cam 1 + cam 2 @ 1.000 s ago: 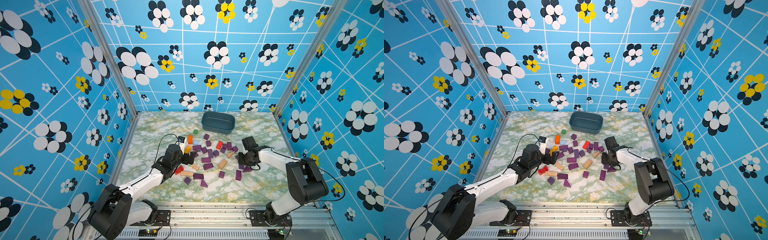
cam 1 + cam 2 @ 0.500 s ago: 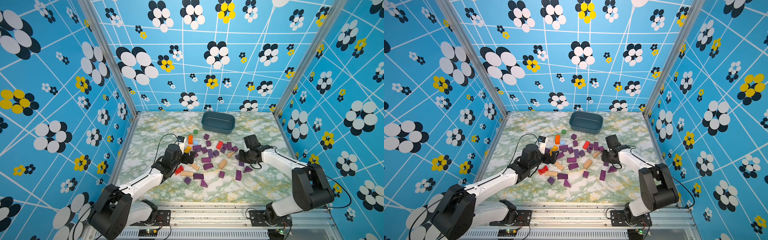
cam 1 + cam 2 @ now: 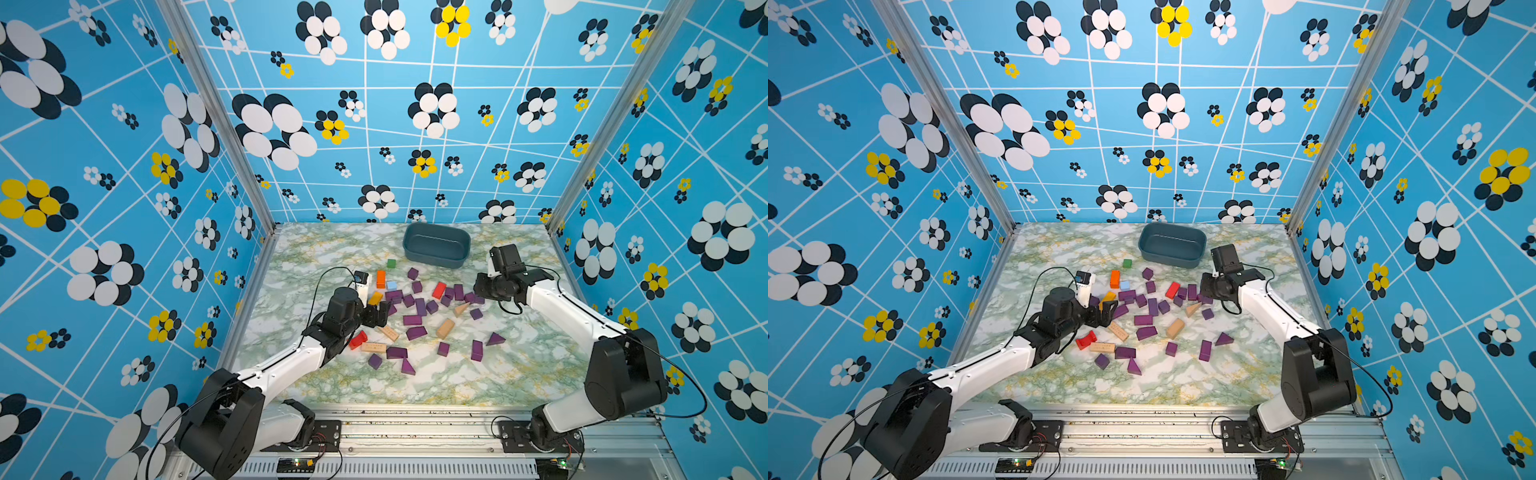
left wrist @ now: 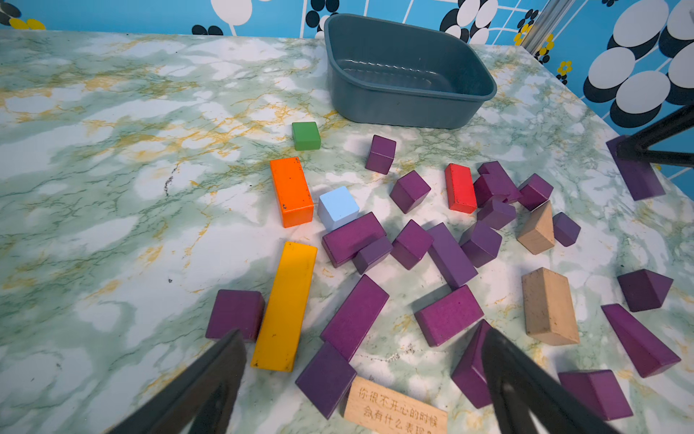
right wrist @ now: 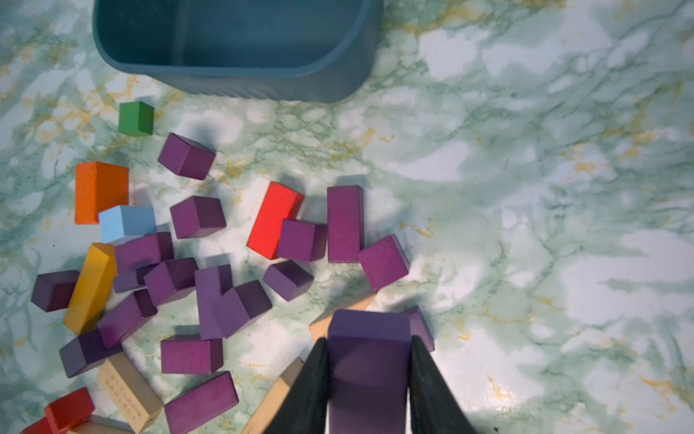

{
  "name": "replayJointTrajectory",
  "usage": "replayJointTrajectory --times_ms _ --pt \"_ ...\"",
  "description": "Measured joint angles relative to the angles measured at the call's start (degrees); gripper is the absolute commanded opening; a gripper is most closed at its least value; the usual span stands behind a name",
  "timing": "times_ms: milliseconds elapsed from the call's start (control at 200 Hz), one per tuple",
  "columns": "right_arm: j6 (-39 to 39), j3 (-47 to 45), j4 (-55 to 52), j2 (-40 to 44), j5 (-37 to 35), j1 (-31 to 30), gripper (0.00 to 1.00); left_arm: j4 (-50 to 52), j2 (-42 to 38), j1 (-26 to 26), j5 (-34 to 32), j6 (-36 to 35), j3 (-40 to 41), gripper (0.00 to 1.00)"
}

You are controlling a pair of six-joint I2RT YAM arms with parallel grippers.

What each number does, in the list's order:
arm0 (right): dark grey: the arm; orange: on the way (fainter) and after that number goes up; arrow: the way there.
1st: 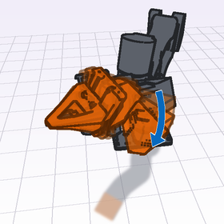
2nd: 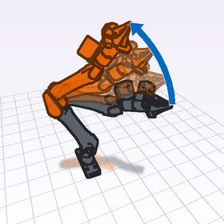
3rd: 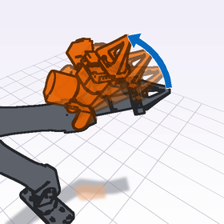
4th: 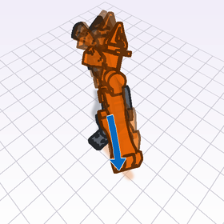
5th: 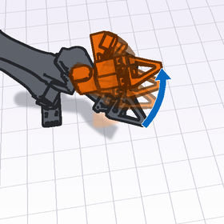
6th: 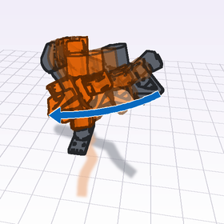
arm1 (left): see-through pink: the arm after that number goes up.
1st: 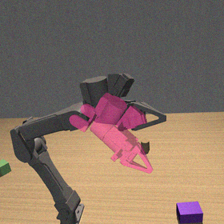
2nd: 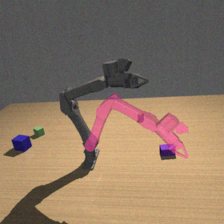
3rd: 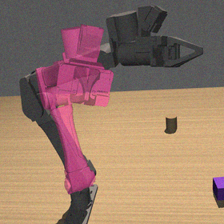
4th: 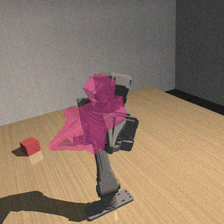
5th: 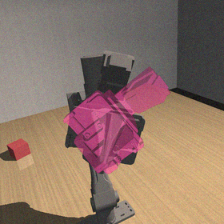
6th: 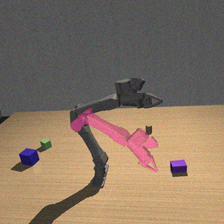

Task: Pick purple bricks into the storage bin
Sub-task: Pick up the building block from the center of the board, then place the building block in the storage box.

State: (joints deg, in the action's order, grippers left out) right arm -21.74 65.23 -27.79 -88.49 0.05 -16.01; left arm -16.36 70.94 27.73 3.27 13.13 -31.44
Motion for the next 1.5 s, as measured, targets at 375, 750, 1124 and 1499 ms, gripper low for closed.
replayJointTrajectory --times_ms 375,750,1124,1499 --pt "2.5 14.8 -1.3 -9.8 0.1 0.0 0.19 -0.8 -0.3 -1.0 0.4 0.4 1.6 1.0" --pt "3.1 21.3 -0.6 -13.8 -1.2 0.0 0.15 -1.6 -3.3 -2.3 0.5 0.7 4.1 1.0" --pt "4.3 28.8 -0.3 -18.5 -1.9 0.0 0.14 -2.1 -3.6 -2.8 1.1 0.9 4.9 1.0" --pt "4.6 42.8 -1.2 -29.8 -1.4 0.0 0.14 -2.6 -3.6 -3.1 1.1 0.9 5.9 0.99"
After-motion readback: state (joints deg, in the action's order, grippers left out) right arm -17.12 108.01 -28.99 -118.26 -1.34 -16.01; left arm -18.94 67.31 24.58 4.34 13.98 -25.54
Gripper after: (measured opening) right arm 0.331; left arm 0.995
